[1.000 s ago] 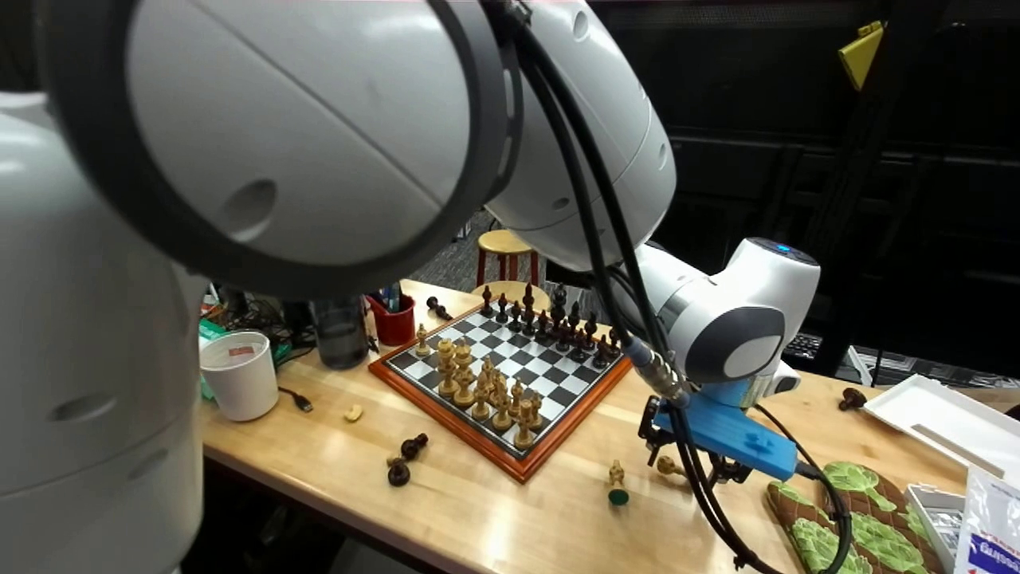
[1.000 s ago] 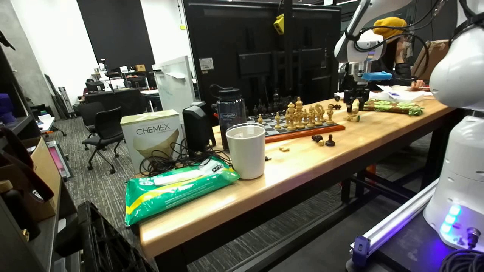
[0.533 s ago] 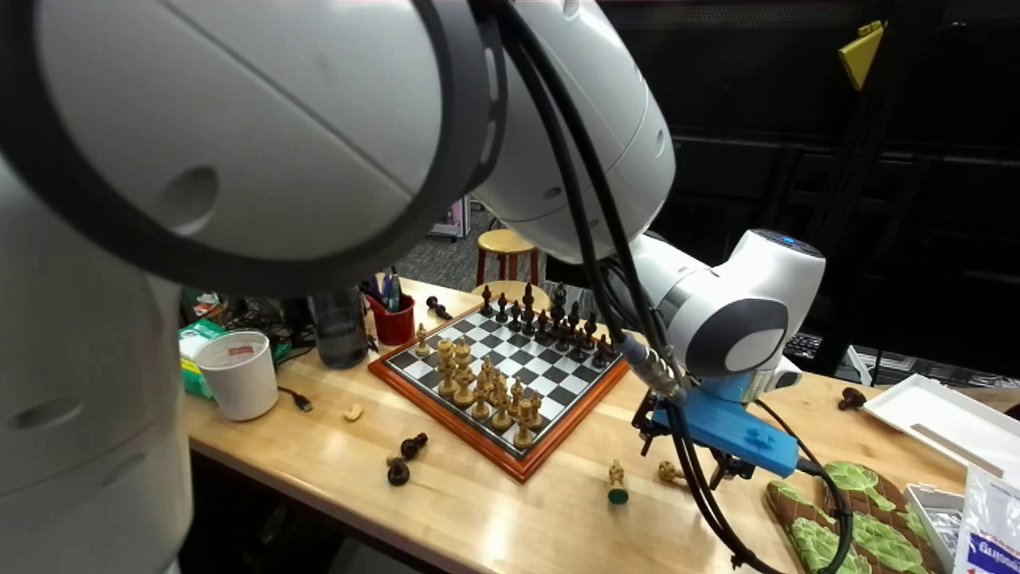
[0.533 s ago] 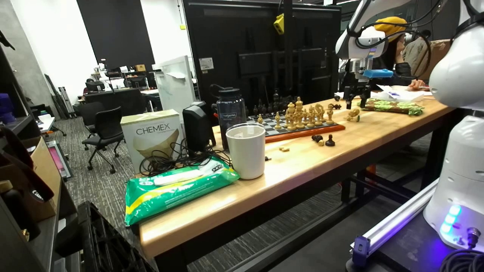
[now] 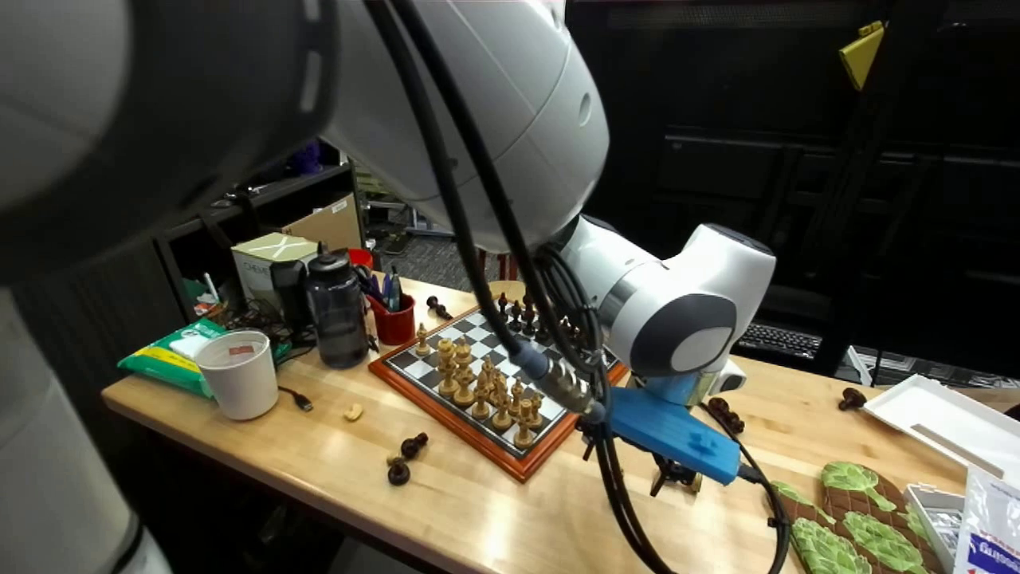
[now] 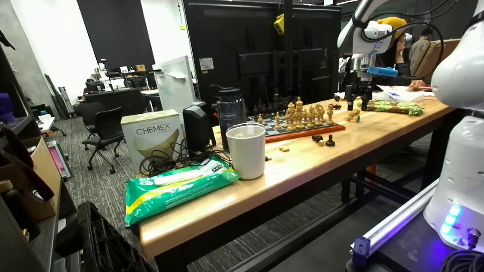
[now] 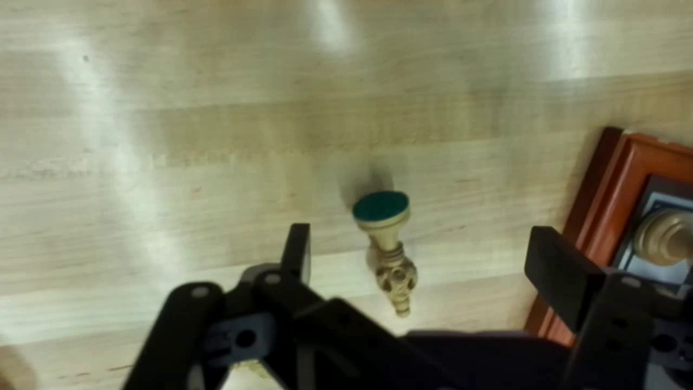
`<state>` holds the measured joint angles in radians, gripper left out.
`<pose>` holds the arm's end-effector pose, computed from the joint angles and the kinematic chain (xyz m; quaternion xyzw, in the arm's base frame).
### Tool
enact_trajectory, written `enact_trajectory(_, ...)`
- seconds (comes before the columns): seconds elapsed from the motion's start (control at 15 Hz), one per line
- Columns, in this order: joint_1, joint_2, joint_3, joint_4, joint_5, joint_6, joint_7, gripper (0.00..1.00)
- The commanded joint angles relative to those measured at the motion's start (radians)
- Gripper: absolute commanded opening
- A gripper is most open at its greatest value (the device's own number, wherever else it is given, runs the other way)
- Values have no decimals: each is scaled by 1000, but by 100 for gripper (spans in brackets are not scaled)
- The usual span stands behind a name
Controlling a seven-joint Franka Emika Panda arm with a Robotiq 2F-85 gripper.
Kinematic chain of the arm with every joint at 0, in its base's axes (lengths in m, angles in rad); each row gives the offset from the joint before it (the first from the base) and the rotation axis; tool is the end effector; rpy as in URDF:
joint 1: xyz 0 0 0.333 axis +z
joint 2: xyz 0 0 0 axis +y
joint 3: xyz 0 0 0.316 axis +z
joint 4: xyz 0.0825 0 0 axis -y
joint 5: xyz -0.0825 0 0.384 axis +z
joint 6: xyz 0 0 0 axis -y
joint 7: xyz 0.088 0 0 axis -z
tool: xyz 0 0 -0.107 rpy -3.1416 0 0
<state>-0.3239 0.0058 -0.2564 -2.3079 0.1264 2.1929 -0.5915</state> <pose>0.4186 -0.2691 0.3330 -0.9964 0.0343 0.0234 0.0735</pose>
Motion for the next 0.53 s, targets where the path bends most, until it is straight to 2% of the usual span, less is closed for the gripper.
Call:
enact_trajectory(0.0, 35, -122, 3, -119, -70, 12, 1, 100)
enact_trajectory(0.47, 93, -135, 3, -154, -127, 40, -22, 100)
